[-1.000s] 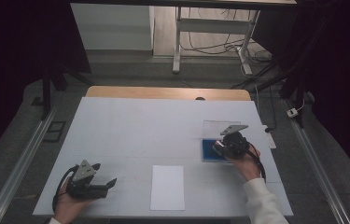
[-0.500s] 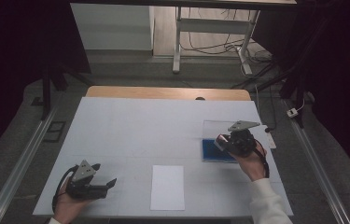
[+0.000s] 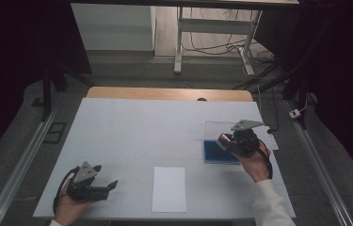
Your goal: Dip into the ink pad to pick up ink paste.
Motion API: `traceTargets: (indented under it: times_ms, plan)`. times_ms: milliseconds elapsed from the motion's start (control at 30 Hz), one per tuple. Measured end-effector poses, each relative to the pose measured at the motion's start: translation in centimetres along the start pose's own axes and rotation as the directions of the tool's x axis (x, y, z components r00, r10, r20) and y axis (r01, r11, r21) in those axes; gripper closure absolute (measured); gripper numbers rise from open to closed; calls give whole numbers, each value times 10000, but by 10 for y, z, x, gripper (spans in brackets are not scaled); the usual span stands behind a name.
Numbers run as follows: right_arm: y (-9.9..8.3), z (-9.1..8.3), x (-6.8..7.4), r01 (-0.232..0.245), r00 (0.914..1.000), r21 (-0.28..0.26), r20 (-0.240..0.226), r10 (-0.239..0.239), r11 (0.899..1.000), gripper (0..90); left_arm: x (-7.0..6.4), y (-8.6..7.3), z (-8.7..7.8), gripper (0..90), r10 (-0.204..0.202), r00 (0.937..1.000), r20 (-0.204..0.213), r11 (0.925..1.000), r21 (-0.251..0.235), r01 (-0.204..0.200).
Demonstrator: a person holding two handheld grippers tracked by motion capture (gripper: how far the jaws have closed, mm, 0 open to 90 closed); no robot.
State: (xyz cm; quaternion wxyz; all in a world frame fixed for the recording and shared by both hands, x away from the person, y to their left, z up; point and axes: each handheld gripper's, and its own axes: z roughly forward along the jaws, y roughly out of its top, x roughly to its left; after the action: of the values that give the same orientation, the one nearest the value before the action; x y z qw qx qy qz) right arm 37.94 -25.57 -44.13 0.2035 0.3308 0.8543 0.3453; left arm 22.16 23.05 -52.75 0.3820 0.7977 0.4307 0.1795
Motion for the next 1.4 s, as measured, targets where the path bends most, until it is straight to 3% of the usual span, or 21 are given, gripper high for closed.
traceTargets:
  times_ms: [367,800,1400]
  plan:
    - [-5,14,-7,-297,9996,546,-3,298,9981,700,0,0,0,155,-23,10000,-49,10000,24,23]
    - [-12,34,-7,-138,9999,1526,49,132,9882,700,1,-1,0,155,-14,10000,-49,10000,24,14]
    - [-12,38,-6,-234,9997,1840,156,209,9827,703,0,-1,-1,155,-25,10000,-55,10000,18,25]
